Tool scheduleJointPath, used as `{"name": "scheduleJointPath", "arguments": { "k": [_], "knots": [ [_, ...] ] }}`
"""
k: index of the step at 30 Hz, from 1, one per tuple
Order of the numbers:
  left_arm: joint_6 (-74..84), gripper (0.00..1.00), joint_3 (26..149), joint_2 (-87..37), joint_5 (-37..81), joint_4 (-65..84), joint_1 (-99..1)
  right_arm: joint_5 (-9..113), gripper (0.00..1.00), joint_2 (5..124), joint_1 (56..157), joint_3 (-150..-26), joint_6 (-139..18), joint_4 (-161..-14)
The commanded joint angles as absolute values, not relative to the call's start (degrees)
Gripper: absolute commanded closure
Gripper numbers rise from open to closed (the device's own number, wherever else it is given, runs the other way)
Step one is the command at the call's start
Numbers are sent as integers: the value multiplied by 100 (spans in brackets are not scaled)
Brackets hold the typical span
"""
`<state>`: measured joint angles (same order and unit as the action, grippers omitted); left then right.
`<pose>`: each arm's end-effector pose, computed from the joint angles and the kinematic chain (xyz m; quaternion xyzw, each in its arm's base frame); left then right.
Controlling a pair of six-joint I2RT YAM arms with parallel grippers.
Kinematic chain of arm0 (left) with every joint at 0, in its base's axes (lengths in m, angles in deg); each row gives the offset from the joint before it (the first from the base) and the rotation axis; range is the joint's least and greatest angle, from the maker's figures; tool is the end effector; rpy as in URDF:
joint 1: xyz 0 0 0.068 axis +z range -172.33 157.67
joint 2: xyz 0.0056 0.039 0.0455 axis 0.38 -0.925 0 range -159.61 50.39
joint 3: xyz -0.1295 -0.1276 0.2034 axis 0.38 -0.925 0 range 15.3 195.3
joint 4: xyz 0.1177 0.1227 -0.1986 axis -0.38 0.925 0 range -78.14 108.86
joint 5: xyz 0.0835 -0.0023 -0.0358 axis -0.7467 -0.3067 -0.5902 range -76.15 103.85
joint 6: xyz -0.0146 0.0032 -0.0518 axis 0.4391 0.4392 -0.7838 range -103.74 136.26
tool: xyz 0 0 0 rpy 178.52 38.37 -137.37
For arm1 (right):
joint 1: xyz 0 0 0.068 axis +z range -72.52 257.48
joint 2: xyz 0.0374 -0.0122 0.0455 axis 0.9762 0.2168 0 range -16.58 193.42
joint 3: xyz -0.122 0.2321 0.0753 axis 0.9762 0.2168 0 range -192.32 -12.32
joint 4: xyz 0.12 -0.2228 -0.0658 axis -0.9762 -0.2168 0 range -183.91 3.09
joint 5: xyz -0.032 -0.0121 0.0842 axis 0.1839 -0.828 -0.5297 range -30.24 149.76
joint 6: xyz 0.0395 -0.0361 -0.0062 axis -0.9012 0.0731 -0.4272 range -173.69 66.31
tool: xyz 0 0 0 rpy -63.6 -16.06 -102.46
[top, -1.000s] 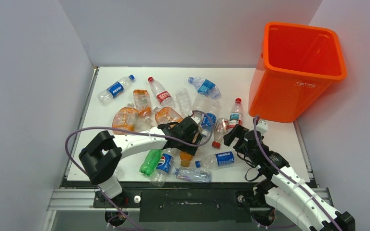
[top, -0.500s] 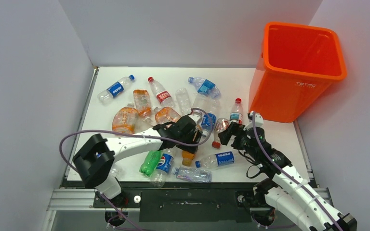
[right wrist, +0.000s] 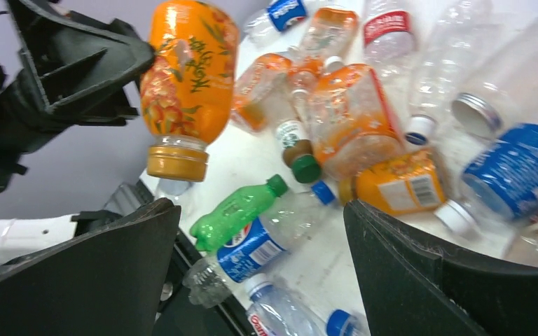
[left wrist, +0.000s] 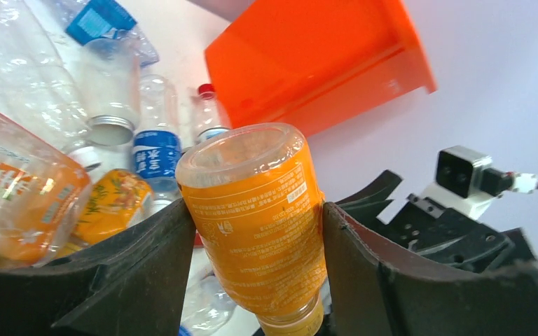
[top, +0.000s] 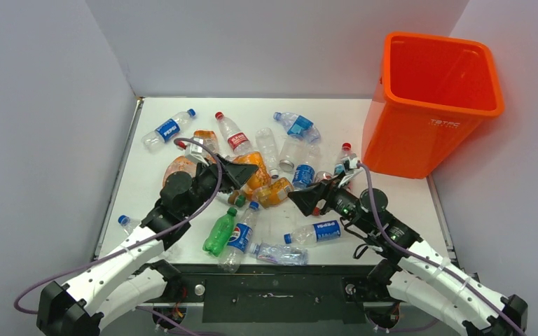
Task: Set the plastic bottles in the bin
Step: Pick up the plastic bottle at the center of the board, then place the plastic bottle in the trash bin.
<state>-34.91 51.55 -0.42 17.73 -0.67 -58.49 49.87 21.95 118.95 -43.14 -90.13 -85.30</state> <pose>0.1721 -0.1287 0.3107 -0.0707 0.7160 -0.4968 0.4853 0.1254 0.1190 0.2930 -0.0900 0.7377 0.4686 0.4776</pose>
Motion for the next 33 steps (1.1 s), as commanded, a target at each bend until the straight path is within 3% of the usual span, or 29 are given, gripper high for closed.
{"name": "scheduleJointPath", "arguments": {
  "k": [1,9,16,27,33],
  "knots": [
    [-4550,100,4731,337,1455,-1497,-5846,5096,10,2573,12452,-4381,-9025,-7084],
    [-4718,100,4541,746,989,-1728,-5854,6153,10,3762,13646,-5078,-8715,-6512],
    [-4665,100,4451,976,935,-1585,-5846,6923,7,4124,13819,-5275,-8727,-6254],
    [-4696,100,4463,987,1041,-1440,-5847,6537,2,4739,13883,-5714,-8682,-5996],
    [-4662,100,4427,1071,993,-1286,-5849,6301,8,4871,13943,-5798,-8645,-5897]
  ]
}}
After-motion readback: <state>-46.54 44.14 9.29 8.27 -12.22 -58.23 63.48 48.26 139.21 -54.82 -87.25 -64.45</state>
